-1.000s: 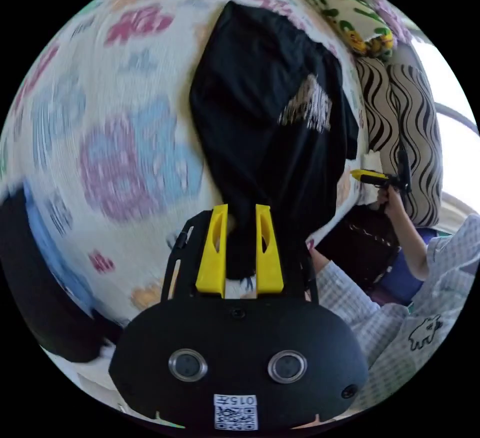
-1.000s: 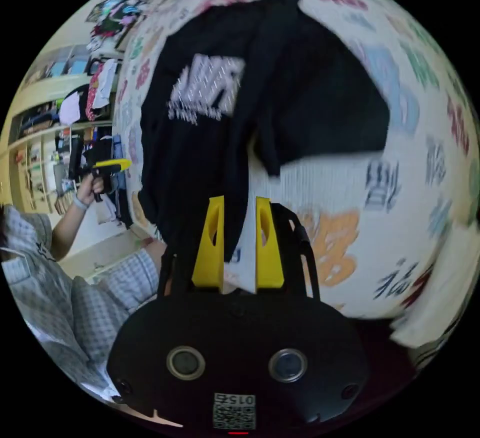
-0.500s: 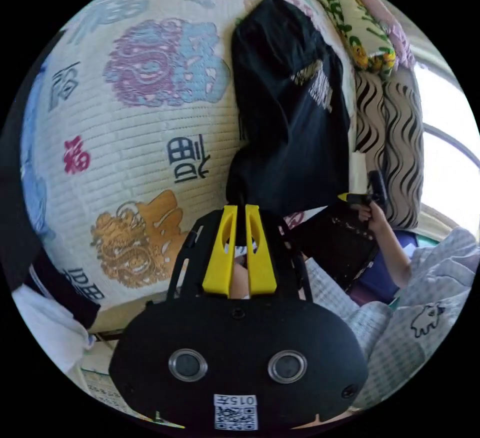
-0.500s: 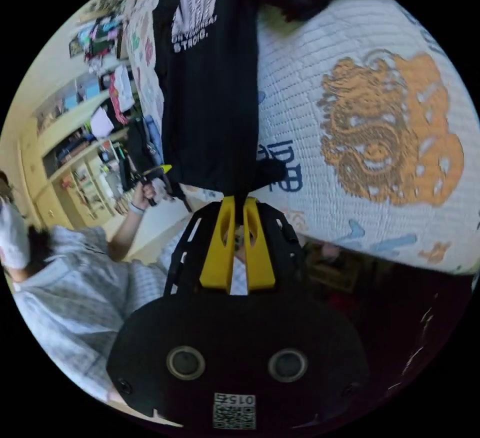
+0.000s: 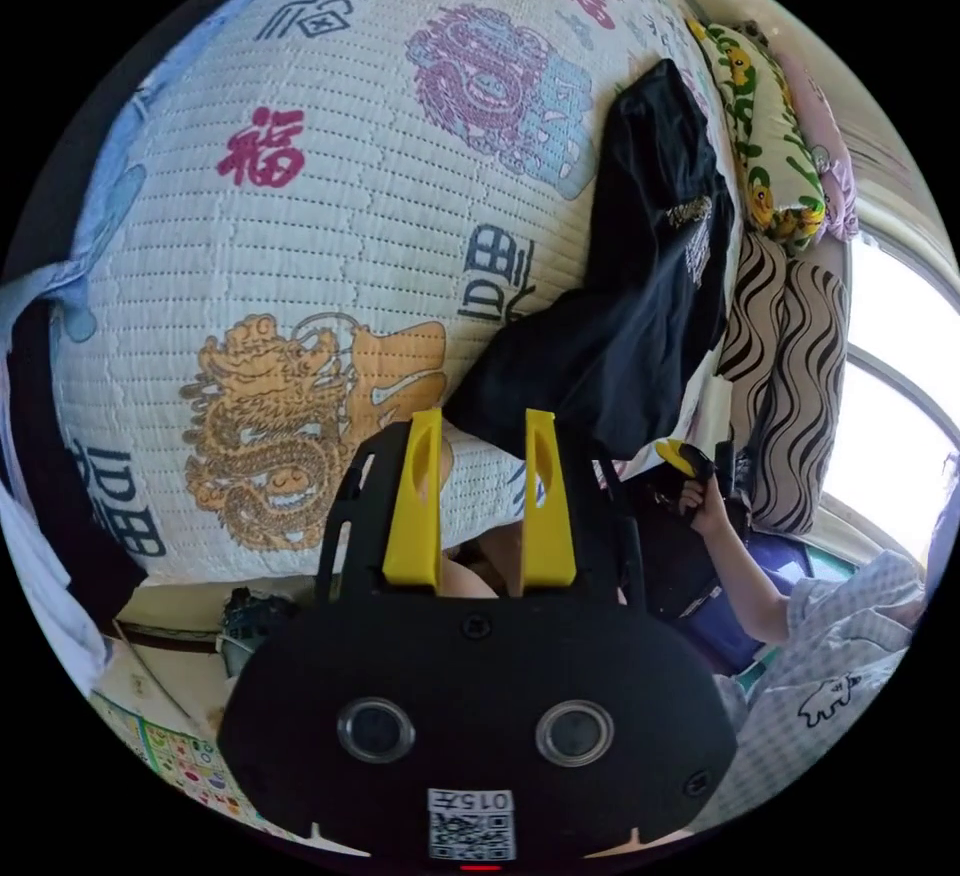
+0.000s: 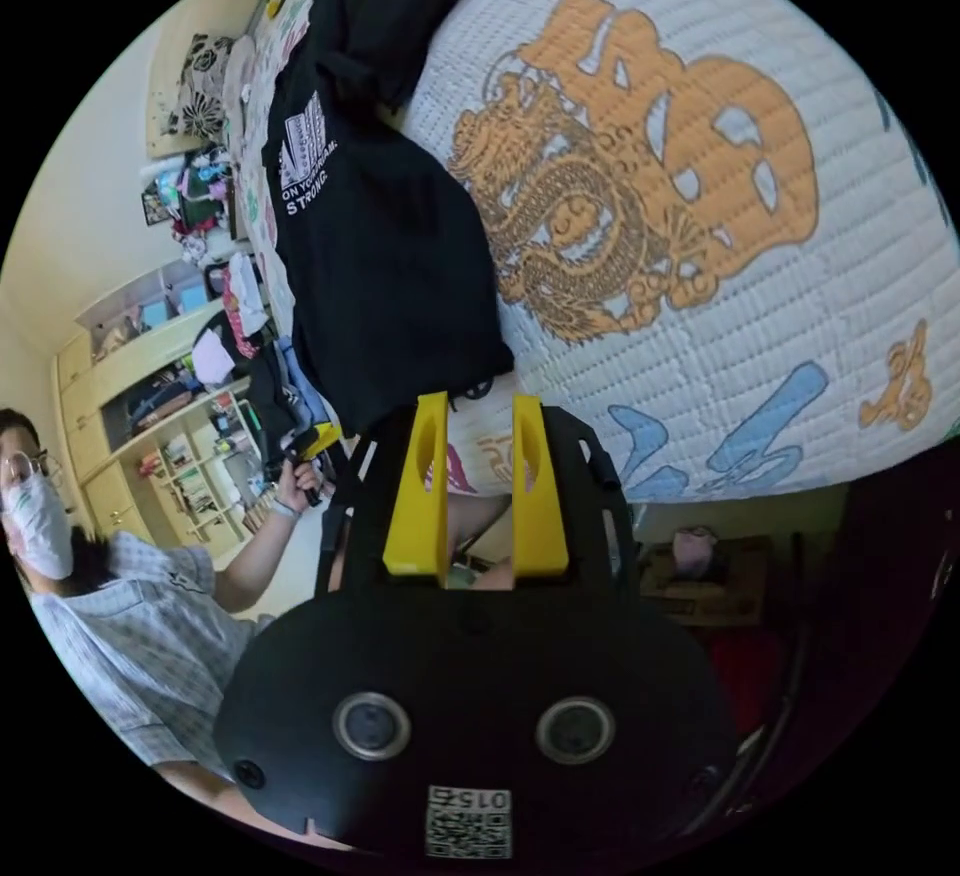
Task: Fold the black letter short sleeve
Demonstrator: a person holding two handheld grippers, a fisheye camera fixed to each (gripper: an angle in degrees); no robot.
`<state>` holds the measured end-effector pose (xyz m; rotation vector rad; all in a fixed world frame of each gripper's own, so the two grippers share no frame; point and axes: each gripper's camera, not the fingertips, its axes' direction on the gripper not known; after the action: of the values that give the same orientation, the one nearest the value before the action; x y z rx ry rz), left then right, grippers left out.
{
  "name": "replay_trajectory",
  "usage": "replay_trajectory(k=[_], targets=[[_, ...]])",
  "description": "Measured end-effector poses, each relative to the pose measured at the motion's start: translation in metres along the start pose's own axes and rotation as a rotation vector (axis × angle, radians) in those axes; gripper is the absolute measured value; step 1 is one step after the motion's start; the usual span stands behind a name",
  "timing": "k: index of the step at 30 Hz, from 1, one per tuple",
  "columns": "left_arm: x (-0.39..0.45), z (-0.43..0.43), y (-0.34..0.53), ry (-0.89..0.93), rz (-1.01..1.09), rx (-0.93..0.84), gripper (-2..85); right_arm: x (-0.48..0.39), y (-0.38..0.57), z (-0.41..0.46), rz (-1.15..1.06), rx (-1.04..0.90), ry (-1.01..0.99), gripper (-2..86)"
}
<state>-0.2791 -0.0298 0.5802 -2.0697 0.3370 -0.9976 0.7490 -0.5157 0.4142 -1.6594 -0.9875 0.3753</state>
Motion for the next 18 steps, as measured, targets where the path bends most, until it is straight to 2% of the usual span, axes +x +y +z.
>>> replay_trajectory(k=[2,5,7,10,13,15,18], targets=[[-0.005,0.014,-0.006,-0.030,0.014,-0.015,10.4,0.006,-0.004,0.008,-0.025,-0.014,-0.038,7.4],[-0.010,0.025,-0.012,-0.151,0.034,-0.050,4.6,0.007,-0.018,0.018,-0.055,-0.055,-0.009,1.6],[-0.012,0.020,-0.010,-0.121,0.072,-0.020,2.5,-0.001,-0.027,0.014,-0.154,-0.035,-0.121,0.6],[-0.024,-0.002,-0.003,-0.140,0.052,0.114,0.9,-0.018,-0.029,0.000,-0.303,0.053,-0.211,0.6],[-0.049,-0.013,0.001,-0.064,-0.029,0.213,0.3,-0.020,-0.024,-0.009,-0.359,0.135,-0.176,1.1],[-0.061,-0.011,-0.002,-0.051,-0.060,0.235,0.2,-0.006,-0.019,-0.012,-0.317,0.192,-0.155,1.6],[-0.069,-0.001,-0.006,-0.062,-0.075,0.235,0.1,0.026,-0.010,-0.007,-0.205,0.223,-0.018,2.3]])
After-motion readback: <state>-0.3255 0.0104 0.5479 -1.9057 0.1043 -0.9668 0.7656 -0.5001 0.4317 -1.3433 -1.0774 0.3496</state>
